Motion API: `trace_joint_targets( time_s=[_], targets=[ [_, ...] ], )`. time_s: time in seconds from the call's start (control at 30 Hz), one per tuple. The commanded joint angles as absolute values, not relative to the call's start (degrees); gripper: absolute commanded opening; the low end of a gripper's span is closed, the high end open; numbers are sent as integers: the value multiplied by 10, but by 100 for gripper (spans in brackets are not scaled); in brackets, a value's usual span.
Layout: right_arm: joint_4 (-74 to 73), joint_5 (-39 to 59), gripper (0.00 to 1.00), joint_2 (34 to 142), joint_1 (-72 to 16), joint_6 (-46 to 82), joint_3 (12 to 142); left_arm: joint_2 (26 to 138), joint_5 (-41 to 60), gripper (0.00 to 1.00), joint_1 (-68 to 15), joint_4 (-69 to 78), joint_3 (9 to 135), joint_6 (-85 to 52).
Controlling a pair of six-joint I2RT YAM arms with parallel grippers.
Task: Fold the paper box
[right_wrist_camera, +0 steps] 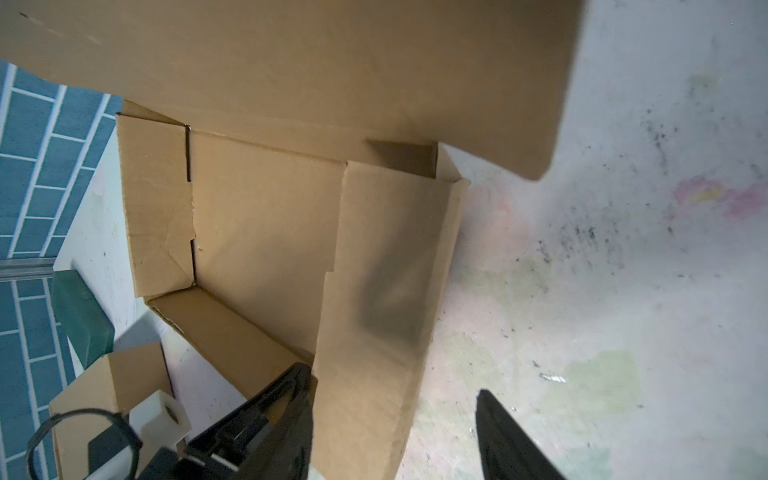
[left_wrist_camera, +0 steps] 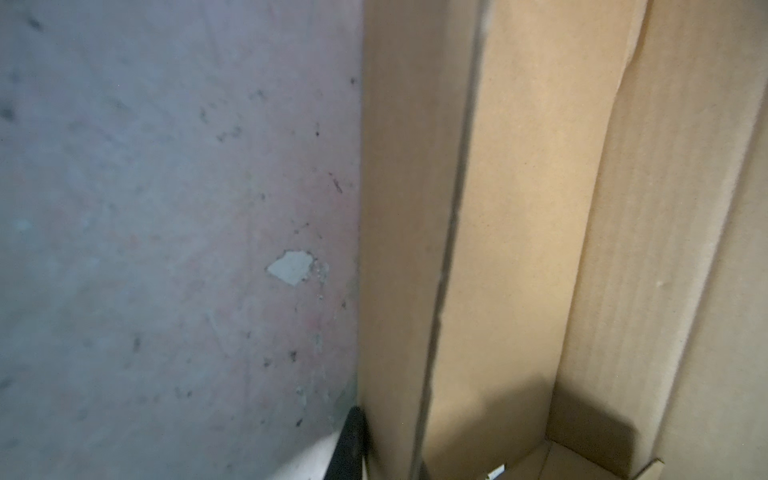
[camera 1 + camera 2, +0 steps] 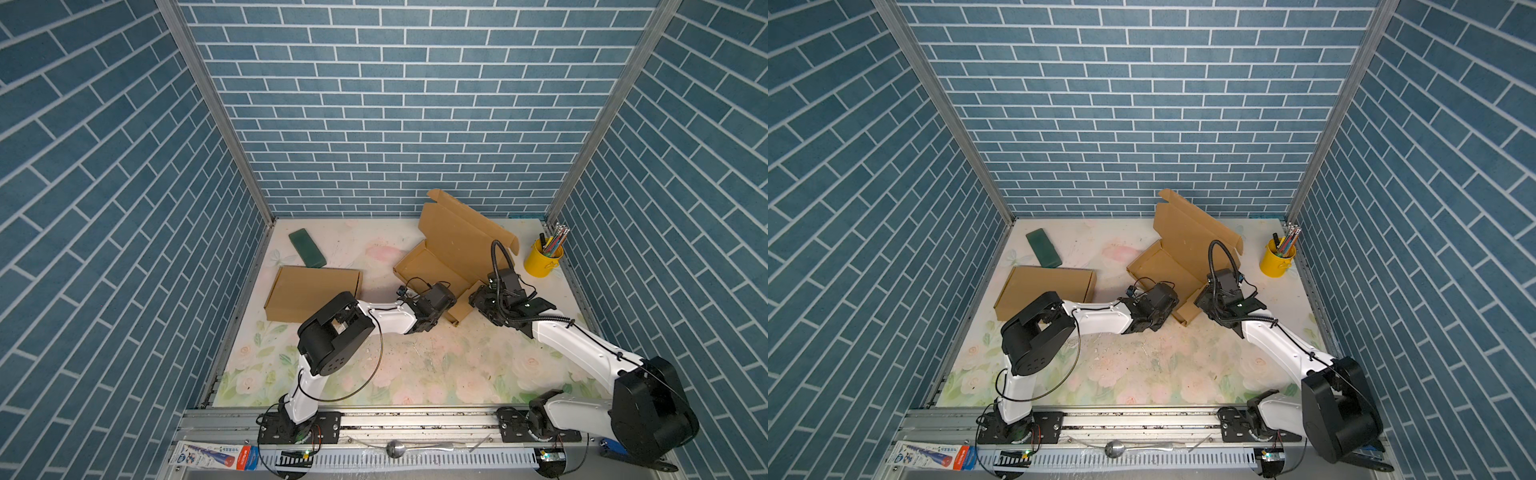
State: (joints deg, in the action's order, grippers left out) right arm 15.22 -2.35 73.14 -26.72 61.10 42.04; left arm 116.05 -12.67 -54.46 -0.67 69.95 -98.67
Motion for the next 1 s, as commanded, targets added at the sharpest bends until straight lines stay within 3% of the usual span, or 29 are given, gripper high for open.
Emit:
trace_joint_targets(
  time_s=[0.0, 0.33, 0.6, 0.77, 0.97],
  targets=[
    [123, -43, 61, 753, -270, 640, 405, 1178, -119, 14, -552, -29, 706, -987],
    [104, -73, 51, 811, -287, 633, 392, 1179, -109, 14, -552, -18, 707, -984],
    [129, -80, 24, 846, -289, 597, 396, 1157, -107, 16, -551, -27, 705, -942],
    [166, -79, 13, 856, -289, 547, 412, 1100, -111, 35, -541, -45, 673, -893],
    [227, -82, 8, 871, -289, 447, 450, 995, -130, 50, -503, -119, 645, -747]
  ],
)
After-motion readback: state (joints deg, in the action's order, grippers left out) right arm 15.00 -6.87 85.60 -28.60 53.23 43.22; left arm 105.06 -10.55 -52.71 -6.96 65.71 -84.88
